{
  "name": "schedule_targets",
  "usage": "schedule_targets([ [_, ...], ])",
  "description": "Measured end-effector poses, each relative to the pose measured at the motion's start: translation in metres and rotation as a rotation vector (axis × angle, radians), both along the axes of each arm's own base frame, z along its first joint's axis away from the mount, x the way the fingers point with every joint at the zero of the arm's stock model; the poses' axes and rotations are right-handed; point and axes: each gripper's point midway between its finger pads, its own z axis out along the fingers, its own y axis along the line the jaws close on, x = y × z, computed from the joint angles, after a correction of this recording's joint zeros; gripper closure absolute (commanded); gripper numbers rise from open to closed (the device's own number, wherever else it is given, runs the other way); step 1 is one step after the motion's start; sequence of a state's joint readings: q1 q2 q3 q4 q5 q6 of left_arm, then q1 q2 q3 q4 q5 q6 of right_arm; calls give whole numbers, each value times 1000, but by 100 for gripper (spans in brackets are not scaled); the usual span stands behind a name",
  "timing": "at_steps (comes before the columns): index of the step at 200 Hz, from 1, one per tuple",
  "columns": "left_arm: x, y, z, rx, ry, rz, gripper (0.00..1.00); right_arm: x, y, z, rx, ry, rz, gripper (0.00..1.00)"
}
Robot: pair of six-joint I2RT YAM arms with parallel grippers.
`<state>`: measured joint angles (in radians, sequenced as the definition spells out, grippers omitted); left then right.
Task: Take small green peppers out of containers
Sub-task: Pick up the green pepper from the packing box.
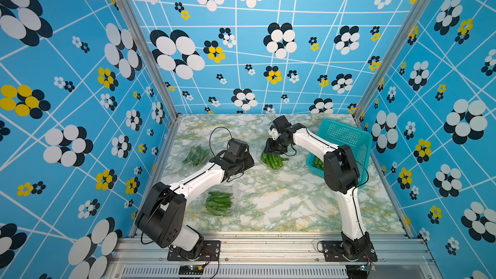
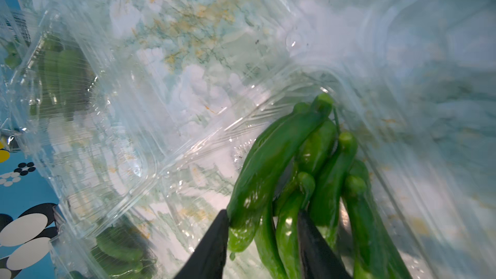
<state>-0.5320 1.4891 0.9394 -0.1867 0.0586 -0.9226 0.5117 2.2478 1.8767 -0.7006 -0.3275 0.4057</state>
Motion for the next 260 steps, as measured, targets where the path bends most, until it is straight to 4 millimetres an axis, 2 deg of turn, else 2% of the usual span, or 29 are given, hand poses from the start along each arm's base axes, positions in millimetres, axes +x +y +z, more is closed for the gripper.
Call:
schedule_targets([
  [46, -2, 7, -3, 1, 1, 13, 63, 4, 14, 6, 14, -22, 17, 57],
  [92, -2, 9, -5, 0, 1, 15, 63, 1, 14, -5, -5, 5, 20, 59],
  [111, -1, 8, -4, -3, -3, 16, 63, 0, 14, -8, -12, 11, 19, 63],
  [125, 0, 9, -4, -6, -6, 19, 63, 0, 13, -8, -16, 11, 16, 73],
  [137, 1, 9, -3, -8, -8, 20, 63, 0, 13, -8, -18, 10, 16, 76],
  [213, 2, 8, -2, -12, -13, 19, 63, -1, 11, -7, -29, 4, 24, 82],
  [240, 2, 8, -4, -9, -8, 19, 63, -6, 5, 12, -35, -21, 36, 83],
  [260, 4, 7, -9, -2, 3, 18, 63, -10, 2, 51, -15, -78, 39, 83],
])
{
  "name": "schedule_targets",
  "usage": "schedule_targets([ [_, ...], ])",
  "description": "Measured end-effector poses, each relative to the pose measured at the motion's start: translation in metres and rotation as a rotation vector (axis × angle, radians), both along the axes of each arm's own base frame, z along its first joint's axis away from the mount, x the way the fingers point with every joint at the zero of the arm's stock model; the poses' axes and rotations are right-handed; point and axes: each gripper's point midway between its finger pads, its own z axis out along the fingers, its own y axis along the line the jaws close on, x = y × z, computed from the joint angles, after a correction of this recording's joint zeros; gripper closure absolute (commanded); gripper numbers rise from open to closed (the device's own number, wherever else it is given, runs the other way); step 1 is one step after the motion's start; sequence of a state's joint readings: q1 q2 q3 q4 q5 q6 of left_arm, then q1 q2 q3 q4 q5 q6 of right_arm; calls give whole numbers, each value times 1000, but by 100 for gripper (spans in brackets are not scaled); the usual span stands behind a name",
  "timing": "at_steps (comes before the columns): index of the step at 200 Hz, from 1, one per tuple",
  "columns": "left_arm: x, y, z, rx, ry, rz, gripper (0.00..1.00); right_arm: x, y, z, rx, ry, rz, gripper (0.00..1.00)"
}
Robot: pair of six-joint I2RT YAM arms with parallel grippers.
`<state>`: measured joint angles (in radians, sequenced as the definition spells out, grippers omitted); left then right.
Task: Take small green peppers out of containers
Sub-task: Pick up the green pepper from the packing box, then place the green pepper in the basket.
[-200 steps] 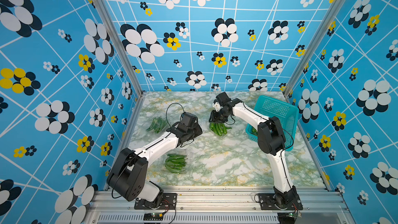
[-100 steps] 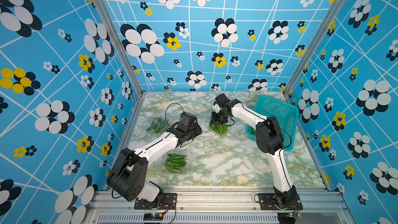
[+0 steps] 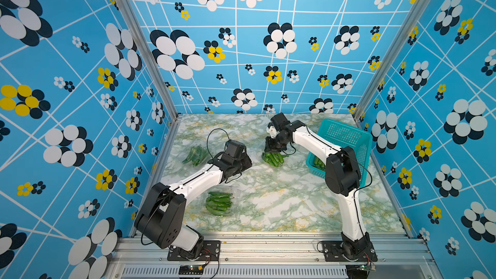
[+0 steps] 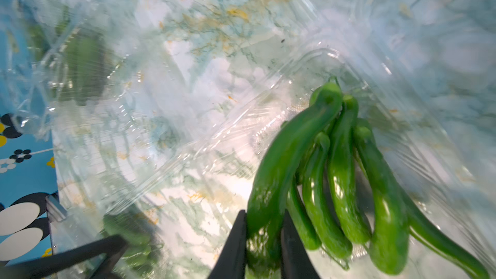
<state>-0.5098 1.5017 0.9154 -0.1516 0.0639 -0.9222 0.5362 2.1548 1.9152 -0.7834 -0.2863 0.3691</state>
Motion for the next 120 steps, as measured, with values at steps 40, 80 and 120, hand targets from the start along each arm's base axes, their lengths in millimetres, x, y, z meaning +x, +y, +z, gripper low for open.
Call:
schedule_targets([
  [40, 14, -14, 15, -16, -29, -20, 63, -2, -29, 89, 75, -163, -33, 84],
  [80, 28, -53, 42, -45, -79, -96, 63, 5, -138, 120, 70, -262, -255, 85],
  [120, 35, -100, 51, -66, -89, -191, 63, -10, -235, 105, -36, -281, -479, 85],
])
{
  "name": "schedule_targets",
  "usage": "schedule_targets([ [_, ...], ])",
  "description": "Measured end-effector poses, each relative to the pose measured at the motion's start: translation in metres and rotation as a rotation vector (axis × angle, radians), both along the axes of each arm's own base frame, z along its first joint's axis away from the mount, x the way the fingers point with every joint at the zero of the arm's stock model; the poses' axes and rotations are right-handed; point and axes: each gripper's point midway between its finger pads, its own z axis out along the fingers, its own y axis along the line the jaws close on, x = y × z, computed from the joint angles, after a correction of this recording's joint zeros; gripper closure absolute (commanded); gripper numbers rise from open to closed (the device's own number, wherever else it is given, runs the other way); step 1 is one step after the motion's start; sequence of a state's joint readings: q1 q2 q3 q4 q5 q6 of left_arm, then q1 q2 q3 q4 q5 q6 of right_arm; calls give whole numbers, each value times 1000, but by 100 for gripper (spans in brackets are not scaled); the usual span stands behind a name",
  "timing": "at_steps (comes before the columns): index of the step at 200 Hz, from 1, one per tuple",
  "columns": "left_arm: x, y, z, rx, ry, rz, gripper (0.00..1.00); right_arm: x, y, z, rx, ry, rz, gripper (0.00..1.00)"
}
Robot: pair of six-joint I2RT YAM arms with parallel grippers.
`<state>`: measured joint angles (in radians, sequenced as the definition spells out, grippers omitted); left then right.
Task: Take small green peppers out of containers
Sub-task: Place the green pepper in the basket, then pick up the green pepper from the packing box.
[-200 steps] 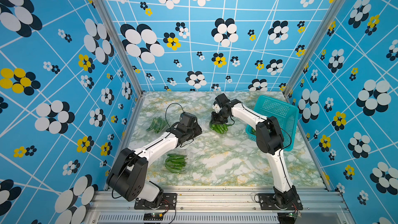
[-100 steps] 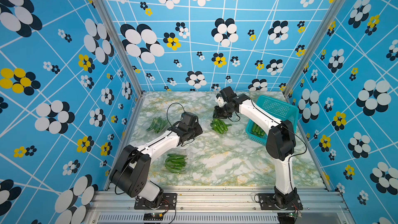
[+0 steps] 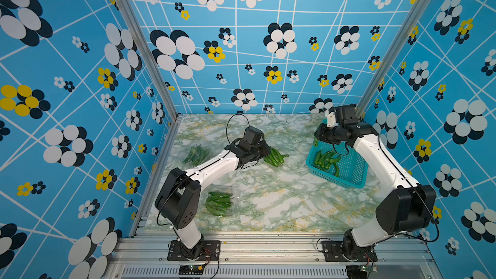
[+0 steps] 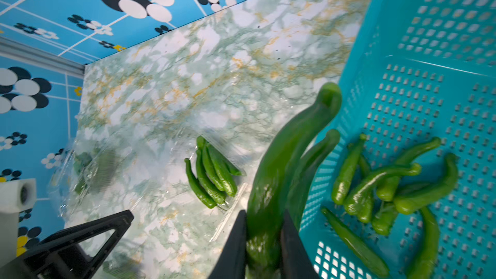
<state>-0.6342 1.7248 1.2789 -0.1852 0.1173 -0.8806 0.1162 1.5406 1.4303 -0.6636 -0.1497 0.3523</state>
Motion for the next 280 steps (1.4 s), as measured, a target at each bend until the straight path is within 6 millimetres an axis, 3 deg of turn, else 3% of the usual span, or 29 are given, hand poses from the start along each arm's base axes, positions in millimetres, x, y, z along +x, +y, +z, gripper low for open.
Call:
schedule_targets([
  [27, 0, -21, -2, -5, 6, -46, 63, -9, -34, -20, -44, 26, -93, 87],
  [50, -3, -30, -4, -8, 12, -69, 63, -20, -51, -52, -84, 90, -140, 86],
  [63, -4, -32, -5, -10, 14, -74, 63, -25, -54, -65, -97, 123, -147, 81],
  [78, -4, -33, -5, -9, 17, -76, 63, -26, -55, -77, -104, 153, -151, 61],
  [92, -4, -34, -4, -9, 16, -79, 63, -26, -55, -87, -108, 176, -147, 52],
  [111, -4, -33, -5, -7, 17, -79, 62, -28, -55, -94, -112, 197, -144, 50],
  [155, -2, -28, -7, 1, 27, -70, 62, -28, -50, -88, -112, 176, -120, 51],
  [178, -1, -13, -14, 11, 42, -45, 62, -29, -24, -83, -104, 157, -38, 52],
  [198, -6, 10, -26, 35, 69, -8, 62, -29, 23, -77, -102, 146, 99, 53],
  [229, -16, 43, -36, 59, 96, 43, 62, -13, 99, -63, -102, 98, 291, 54],
  [252, -22, 59, -37, 66, 98, 70, 62, -6, 138, -71, -112, 111, 383, 54],
  [280, -28, 68, -41, 73, 105, 81, 62, 6, 166, -91, -140, 155, 443, 56],
])
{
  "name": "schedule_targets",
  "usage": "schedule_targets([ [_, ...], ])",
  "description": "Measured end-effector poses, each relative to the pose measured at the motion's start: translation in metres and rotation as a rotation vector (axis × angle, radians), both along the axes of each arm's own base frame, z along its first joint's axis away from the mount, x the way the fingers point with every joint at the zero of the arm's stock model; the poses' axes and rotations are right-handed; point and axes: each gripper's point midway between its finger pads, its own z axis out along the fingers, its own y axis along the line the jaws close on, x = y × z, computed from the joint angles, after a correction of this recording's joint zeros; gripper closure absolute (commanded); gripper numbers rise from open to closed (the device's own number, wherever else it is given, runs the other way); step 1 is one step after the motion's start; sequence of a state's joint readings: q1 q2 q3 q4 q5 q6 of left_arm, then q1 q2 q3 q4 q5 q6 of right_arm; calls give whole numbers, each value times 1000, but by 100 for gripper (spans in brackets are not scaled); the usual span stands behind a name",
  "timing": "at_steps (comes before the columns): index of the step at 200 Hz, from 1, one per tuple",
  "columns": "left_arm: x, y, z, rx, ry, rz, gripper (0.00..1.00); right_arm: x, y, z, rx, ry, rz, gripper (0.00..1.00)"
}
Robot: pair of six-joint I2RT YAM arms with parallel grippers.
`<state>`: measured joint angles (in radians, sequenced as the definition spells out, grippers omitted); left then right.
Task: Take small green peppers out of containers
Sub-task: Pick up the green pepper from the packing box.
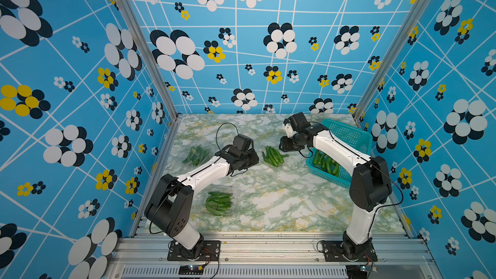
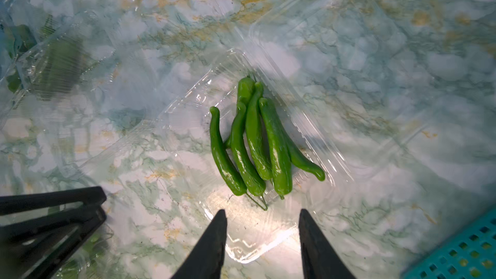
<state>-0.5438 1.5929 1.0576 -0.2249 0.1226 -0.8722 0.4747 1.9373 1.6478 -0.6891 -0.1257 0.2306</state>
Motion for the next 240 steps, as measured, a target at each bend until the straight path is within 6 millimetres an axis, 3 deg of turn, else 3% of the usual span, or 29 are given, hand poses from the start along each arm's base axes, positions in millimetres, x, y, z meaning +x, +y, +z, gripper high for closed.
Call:
schedule_targets([
  [21, -2, 2, -4, 4, 9, 4, 62, 7, 10, -20, -27, 33, 19, 58],
  [59, -4, 10, -9, 8, 17, 18, 62, 8, 6, -51, -86, 96, 10, 58],
  [130, -2, 13, -9, 3, 9, 26, 62, 13, 3, -63, -127, 101, 2, 59],
  [184, 0, 12, -7, -4, -2, 26, 63, 11, 1, -98, -163, 163, 3, 62],
  [240, 0, 11, -7, -9, 1, 21, 63, 12, 2, -99, -163, 159, 6, 75],
])
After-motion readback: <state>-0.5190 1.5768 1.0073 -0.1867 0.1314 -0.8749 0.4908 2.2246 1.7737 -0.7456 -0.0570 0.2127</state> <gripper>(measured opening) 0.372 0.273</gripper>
